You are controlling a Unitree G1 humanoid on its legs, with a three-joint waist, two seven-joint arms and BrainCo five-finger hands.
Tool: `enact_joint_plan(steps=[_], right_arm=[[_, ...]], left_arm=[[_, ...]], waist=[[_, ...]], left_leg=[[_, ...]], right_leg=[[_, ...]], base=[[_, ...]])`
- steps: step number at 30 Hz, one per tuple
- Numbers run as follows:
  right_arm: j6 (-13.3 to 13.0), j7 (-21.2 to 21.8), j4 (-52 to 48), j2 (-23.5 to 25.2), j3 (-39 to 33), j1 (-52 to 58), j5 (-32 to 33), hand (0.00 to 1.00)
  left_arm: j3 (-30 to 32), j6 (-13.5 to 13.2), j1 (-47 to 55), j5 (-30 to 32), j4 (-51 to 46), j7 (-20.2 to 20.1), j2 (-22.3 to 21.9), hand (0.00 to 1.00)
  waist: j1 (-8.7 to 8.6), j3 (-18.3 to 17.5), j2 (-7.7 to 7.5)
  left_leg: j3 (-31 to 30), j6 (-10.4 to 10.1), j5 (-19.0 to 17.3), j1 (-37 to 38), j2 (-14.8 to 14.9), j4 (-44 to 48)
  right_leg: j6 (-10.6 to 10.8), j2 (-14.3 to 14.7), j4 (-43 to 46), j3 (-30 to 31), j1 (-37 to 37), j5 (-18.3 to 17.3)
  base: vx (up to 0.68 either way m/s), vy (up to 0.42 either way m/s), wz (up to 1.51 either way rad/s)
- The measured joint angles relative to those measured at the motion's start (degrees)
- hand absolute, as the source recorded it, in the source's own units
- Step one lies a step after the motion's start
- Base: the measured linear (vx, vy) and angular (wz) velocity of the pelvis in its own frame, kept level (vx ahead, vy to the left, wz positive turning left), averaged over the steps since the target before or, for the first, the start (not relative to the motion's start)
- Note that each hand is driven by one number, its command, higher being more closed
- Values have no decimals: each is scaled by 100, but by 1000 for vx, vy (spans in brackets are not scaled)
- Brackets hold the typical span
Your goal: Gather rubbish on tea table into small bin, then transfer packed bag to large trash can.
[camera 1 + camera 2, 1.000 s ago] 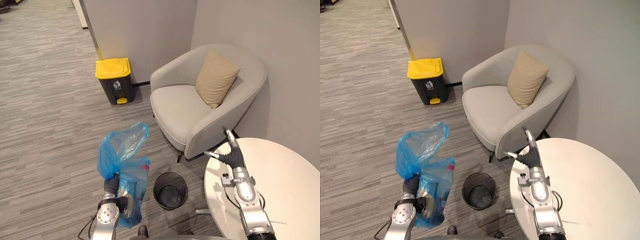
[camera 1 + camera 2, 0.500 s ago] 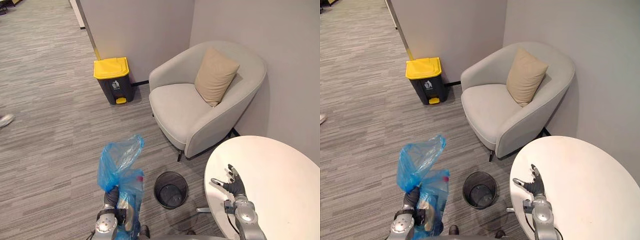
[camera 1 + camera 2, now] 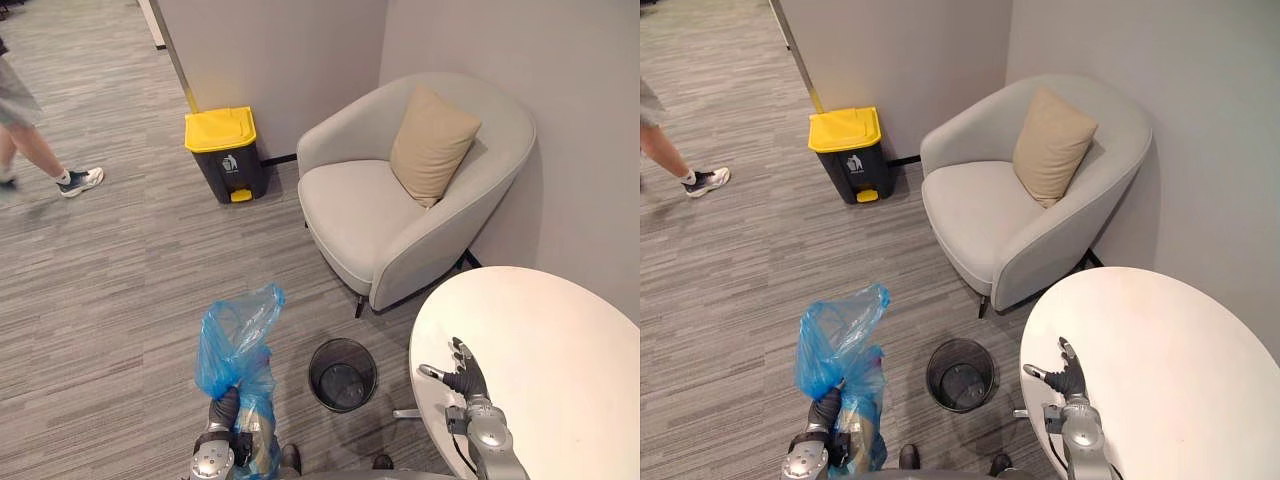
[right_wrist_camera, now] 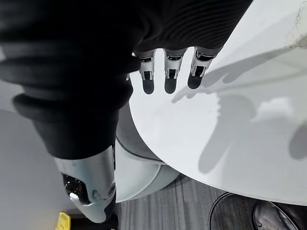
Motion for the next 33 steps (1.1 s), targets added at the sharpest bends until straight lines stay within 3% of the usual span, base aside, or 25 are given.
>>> enact_joint_plan(steps=[3, 4, 7, 8, 9, 10, 11, 12, 14, 17, 18, 19, 20, 24, 26, 27, 28, 30, 33], right_arm=[[4, -12, -10, -3, 201, -217, -51, 0], [3, -25, -26, -3, 309, -277, -84, 0], [2, -24, -55, -2, 581, -405, -103, 0], [1, -26, -100, 10, 635, -416, -102, 0], [-5, -56, -127, 24, 761, -380, -103, 0], [-8, -97, -128, 33, 905, -362, -110, 0], [-18, -119, -148, 2, 951, -413, -128, 0], [-18, -122, -146, -23, 955, -423, -127, 0], [-18, -150, -308, -135, 951, -495, -125, 0], [-12, -234, -394, -172, 943, -386, -124, 0], [-10, -245, -395, -178, 913, -385, -124, 0], [-7, -247, -420, -135, 860, -391, -124, 0], [3, -269, -532, -133, 746, -382, -119, 0], [4, -352, -585, -143, 698, -325, -120, 0], [4, -352, -570, -101, 688, -299, -122, 0], [6, -353, -547, -96, 562, -285, -121, 0], [10, -350, -523, 31, 458, -266, -121, 0], [9, -350, -514, 89, 446, -222, -124, 0], [10, -354, -440, 92, 289, -250, -127, 0]], left_arm=[[-7, -1, -90, -31, -5, 6, 17, 100], [-23, -3, -216, -107, -10, 9, 50, 100], [10, -7, -319, -210, -81, 24, 50, 100], [22, -10, -325, -211, -121, 26, 50, 100], [16, -16, -320, -213, -168, 29, 50, 100], [16, -23, -239, -227, -278, 39, 46, 100], [22, -22, -212, -266, -394, 47, 26, 100], [22, -25, -208, -267, -405, 54, -40, 100], [-1, -73, -96, -276, -584, 87, -301, 100], [-118, -84, -36, -342, -673, 130, -294, 100], [-151, -83, -27, -354, -706, 129, -276, 100], [-231, -81, -51, -374, -748, 130, -232, 100], [-334, -91, -75, -372, -847, 84, -200, 100], [-498, -101, -97, -369, -902, -4, -181, 100], [-503, -99, -111, -369, -896, -12, -172, 100], [-507, -99, -170, -370, -857, -15, -160, 100], [-549, -95, -286, -370, -747, -23, -50, 100], [-587, -91, -275, -369, -701, -39, 91, 100], [-623, -87, -265, -326, -651, -90, 263, 100]], waist=[[-2, 172, -18], [0, 235, -85], [48, 338, -104], [47, 386, -111], [22, 422, -163], [70, 433, -242], [184, 418, -351], [251, 432, -260], [435, 636, 114], [416, 706, 186], [362, 713, 176], [291, 758, 70], [272, 801, -10], [212, 803, -28], [113, 782, 10], [107, 768, 59], [107, 756, 16], [116, 718, -48], [-7, 680, -6]], left_leg=[[53, 7, 6, -48, -44, 36], [10, 61, -37, -186, -123, 221], [-54, 166, -164, -535, -120, 641], [-31, 175, -172, -562, -111, 687], [-147, 179, -171, -622, -190, 809], [-314, 176, -171, -710, -330, 966], [-359, 160, -181, -910, -347, 1139], [-375, 149, -179, -992, -303, 1184], [-581, 8, -38, -1183, -43, 1207], [-743, -229, 360, -1206, -15, 909], [-811, -474, 587, -1217, -23, 717], [-651, -502, 486, -1341, -35, 905], [-305, -175, 189, -1508, -100, 1572], [189, -13, -711, -1333, 148, 2542], [401, -6, -949, -1110, 344, 2532], [479, -46, -1003, -1022, 337, 2305], [468, -3, -937, -981, 207, 2080], [392, 69, -733, -869, -10, 1733], [157, 277, -400, -741, -354, 1196]], right_leg=[[8, -161, 718, 85, -381, -315], [24, -338, 1235, 78, -641, -536], [106, -467, 1565, 103, -813, -675], [245, -510, 1937, 166, -895, -850], [317, -634, 2706, 386, -972, -1224], [407, -656, 2914, 597, -899, -1534], [235, -599, 2503, 759, -809, -1639], [135, -505, 2352, 746, -786, -1588], [-16, -164, 1832, 541, -624, -1239], [-124, -152, 1940, 206, -660, -1203], [-183, -192, 1896, 61, -667, -1176], [-283, -324, 1845, -107, -752, -1115], [-279, -507, 1814, -223, -800, -1035], [-172, -811, 1743, -564, -787, -866], [-75, -932, 1743, -809, -710, -810], [84, -914, 1646, -894, -642, -730], [218, -902, 1390, -987, -518, -586], [313, -940, 980, -1017, -344, -357], [340, -1020, 589, -1002, -151, -122]], base=[[-20, 30, -7], [-50, 31, 18], [-61, 13, 20], [-90, -15, 43], [-38, -70, 78], [-56, -120, 85], [-63, -127, 52], [-136, -93, 16], [-182, -56, 17], [-160, -69, 49], [-173, -44, 71], [-157, -15, 81], [-145, 2, 72], [-93, 97, 60], [-53, 225, 73], [-34, 250, 63], [-31, 181, 59], [-35, 149, 44], [-78, 160, 58]])
